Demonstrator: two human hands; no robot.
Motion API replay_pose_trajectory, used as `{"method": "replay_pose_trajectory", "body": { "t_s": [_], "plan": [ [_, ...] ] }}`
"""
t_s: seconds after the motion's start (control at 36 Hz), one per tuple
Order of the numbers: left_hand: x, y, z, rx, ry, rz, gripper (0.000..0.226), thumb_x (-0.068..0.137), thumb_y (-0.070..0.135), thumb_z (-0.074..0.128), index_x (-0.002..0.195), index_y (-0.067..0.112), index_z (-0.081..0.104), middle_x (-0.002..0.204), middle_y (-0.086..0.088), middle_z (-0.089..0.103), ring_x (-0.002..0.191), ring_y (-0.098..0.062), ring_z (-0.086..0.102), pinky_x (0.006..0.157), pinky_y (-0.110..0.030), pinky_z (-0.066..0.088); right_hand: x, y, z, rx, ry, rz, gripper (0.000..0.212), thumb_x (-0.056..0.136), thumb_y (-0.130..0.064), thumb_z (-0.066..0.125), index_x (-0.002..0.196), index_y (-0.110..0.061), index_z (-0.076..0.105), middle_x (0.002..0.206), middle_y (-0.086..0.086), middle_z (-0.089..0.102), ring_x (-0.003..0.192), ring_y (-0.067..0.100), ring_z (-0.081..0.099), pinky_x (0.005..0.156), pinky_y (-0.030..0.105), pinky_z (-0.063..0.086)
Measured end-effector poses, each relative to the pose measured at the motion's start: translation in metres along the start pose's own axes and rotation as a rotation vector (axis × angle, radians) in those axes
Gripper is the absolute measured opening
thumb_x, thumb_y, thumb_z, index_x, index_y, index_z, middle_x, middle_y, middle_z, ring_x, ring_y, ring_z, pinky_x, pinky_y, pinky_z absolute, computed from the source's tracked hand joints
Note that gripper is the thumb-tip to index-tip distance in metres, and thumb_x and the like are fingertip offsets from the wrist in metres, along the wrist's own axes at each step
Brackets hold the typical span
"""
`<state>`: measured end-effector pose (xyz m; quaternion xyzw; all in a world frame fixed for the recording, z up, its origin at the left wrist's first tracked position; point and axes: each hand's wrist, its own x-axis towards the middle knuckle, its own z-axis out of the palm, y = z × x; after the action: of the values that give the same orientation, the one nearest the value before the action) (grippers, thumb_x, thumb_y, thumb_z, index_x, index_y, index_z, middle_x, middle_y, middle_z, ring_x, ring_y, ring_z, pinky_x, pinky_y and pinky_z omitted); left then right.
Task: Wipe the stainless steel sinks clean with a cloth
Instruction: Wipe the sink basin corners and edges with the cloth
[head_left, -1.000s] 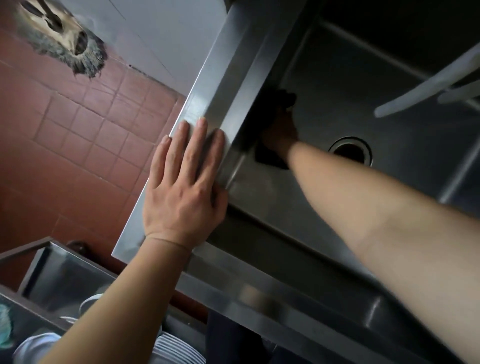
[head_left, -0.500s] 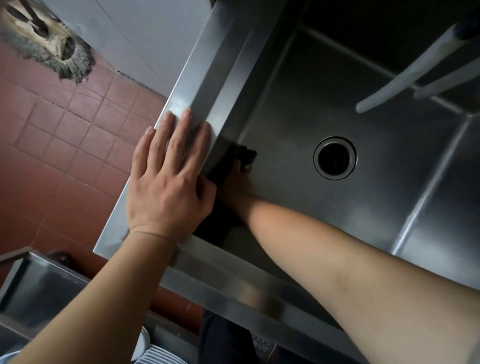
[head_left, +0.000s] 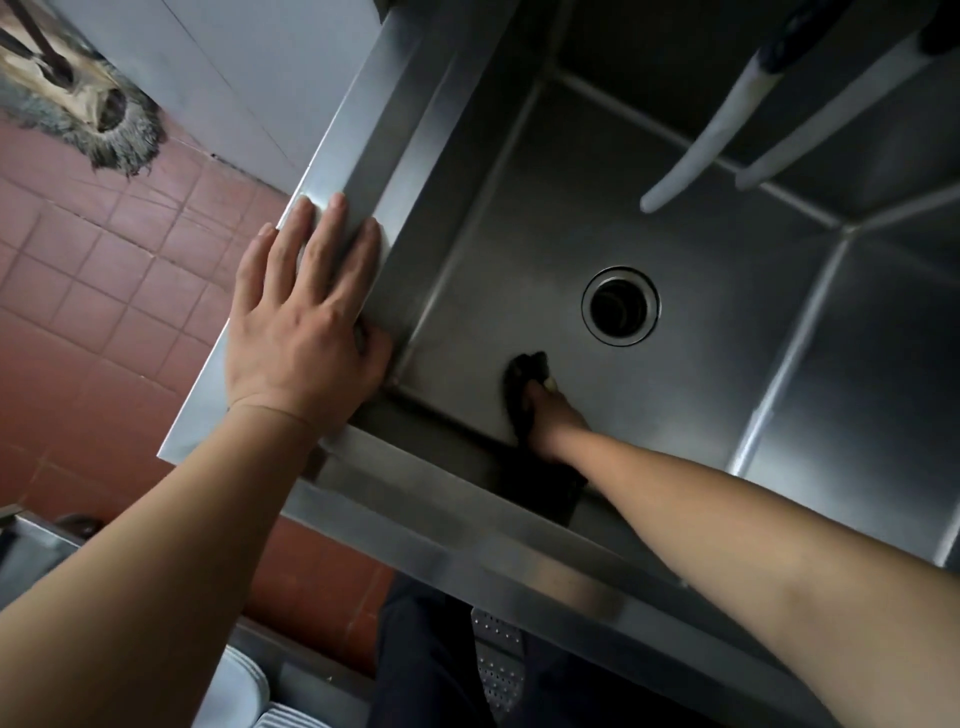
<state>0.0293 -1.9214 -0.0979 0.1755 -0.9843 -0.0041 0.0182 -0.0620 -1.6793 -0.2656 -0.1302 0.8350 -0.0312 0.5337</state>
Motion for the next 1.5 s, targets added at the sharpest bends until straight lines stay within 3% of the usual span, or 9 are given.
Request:
{"method": "replay_pose_trajectory", "body": {
  "t_s": [0.14, 0.36, 0.53, 0.64, 0.72, 0.83, 1.03, 1.33, 1.5],
  "plan": [
    [-0.001, 0.004, -0.003, -0.032, -0.014, 0.004, 0.071, 0.083, 0.029, 0.053, 0.151, 0.016, 0.037, 0.161, -0.014, 0.026, 0.148, -0.038, 0.022, 0.122, -0.049, 0.016, -0.016, 0.055, 0.001, 0.144, 0.045, 0.206, 0.079, 0.091, -0.005, 0.051, 0.157, -0.027, 0.012, 0.155, 0.015, 0.031, 0.135, 0.038, 0.043, 0.110, 0.039, 0.040],
    [0.001, 0.030, 0.003, -0.135, -0.020, -0.193, 0.075, 0.082, 0.013, 0.065, 0.151, 0.017, 0.035, 0.164, -0.011, 0.017, 0.151, -0.038, 0.010, 0.123, -0.053, 0.006, -0.038, 0.149, -0.007, 0.378, 0.229, 0.558, 0.077, 0.095, -0.016, 0.048, 0.157, -0.025, 0.003, 0.156, 0.014, 0.027, 0.135, 0.040, 0.041, 0.103, 0.051, 0.047],
    [0.002, 0.054, 0.003, -0.170, -0.114, -0.371, 0.088, 0.081, 0.014, 0.061, 0.155, 0.028, 0.016, 0.167, -0.004, 0.004, 0.153, -0.034, 0.000, 0.119, -0.064, 0.007, -0.043, 0.167, -0.019, 0.512, 0.395, 0.722, 0.053, 0.104, -0.026, 0.031, 0.155, -0.021, 0.017, 0.159, 0.013, 0.024, 0.138, 0.039, 0.037, 0.112, 0.046, 0.036],
    [0.001, 0.086, -0.006, -0.202, -0.181, -0.447, 0.095, 0.082, 0.015, 0.065, 0.156, 0.026, 0.008, 0.167, -0.007, -0.005, 0.151, -0.039, -0.004, 0.119, -0.064, 0.004, -0.058, 0.155, -0.024, 0.590, 0.357, 0.696, 0.047, 0.096, -0.019, 0.046, 0.141, -0.019, 0.033, 0.153, 0.019, 0.027, 0.134, 0.042, 0.038, 0.110, 0.049, 0.037],
    [-0.005, 0.128, -0.012, -0.227, -0.236, -0.140, 0.084, 0.083, 0.024, 0.063, 0.156, 0.025, 0.020, 0.166, -0.013, 0.002, 0.153, -0.031, -0.007, 0.121, -0.052, -0.008, -0.078, 0.149, -0.037, 0.688, 0.318, 0.576, 0.057, 0.088, -0.026, 0.059, 0.141, -0.023, 0.039, 0.151, 0.018, 0.032, 0.135, 0.039, 0.036, 0.111, 0.040, 0.033],
    [-0.010, 0.194, -0.005, -0.289, -0.473, 0.245, 0.060, 0.082, 0.034, 0.051, 0.142, 0.026, 0.051, 0.159, -0.007, 0.033, 0.151, -0.025, 0.017, 0.122, -0.046, 0.004, -0.126, 0.153, -0.064, 0.615, 0.559, 0.110, 0.054, 0.083, -0.024, 0.067, 0.135, -0.018, 0.054, 0.137, 0.010, 0.050, 0.128, 0.030, 0.047, 0.106, 0.032, 0.037],
    [-0.012, 0.288, 0.073, -0.169, -0.936, 0.468, 0.068, 0.097, 0.044, 0.048, 0.157, 0.027, 0.020, 0.166, 0.001, 0.010, 0.153, -0.024, 0.007, 0.122, -0.037, 0.008, -0.200, 0.188, -0.110, 0.274, 1.027, -0.315, 0.035, 0.083, -0.010, 0.064, 0.117, -0.004, 0.069, 0.134, 0.018, 0.059, 0.133, 0.037, 0.048, 0.111, 0.049, 0.036],
    [-0.047, 0.380, 0.211, 0.067, -0.682, 1.024, 0.082, 0.098, 0.053, 0.036, 0.156, 0.021, -0.011, 0.165, -0.006, -0.013, 0.152, -0.028, -0.012, 0.114, -0.048, -0.021, -0.161, 0.251, -0.186, -0.311, 0.841, -0.168, 0.044, 0.088, -0.032, 0.057, 0.130, -0.017, 0.060, 0.157, 0.010, 0.036, 0.151, 0.031, 0.017, 0.118, 0.063, 0.010],
    [-0.009, 0.378, 0.230, -0.053, -0.527, 1.028, 0.077, 0.092, 0.060, 0.038, 0.158, 0.025, 0.015, 0.164, -0.004, 0.016, 0.152, -0.022, 0.014, 0.121, -0.049, 0.013, -0.140, 0.254, -0.218, -0.323, 0.830, -0.129, 0.052, 0.088, -0.046, 0.050, 0.132, -0.020, 0.057, 0.159, 0.008, 0.033, 0.153, 0.027, 0.012, 0.118, 0.062, 0.004]
  ]
}}
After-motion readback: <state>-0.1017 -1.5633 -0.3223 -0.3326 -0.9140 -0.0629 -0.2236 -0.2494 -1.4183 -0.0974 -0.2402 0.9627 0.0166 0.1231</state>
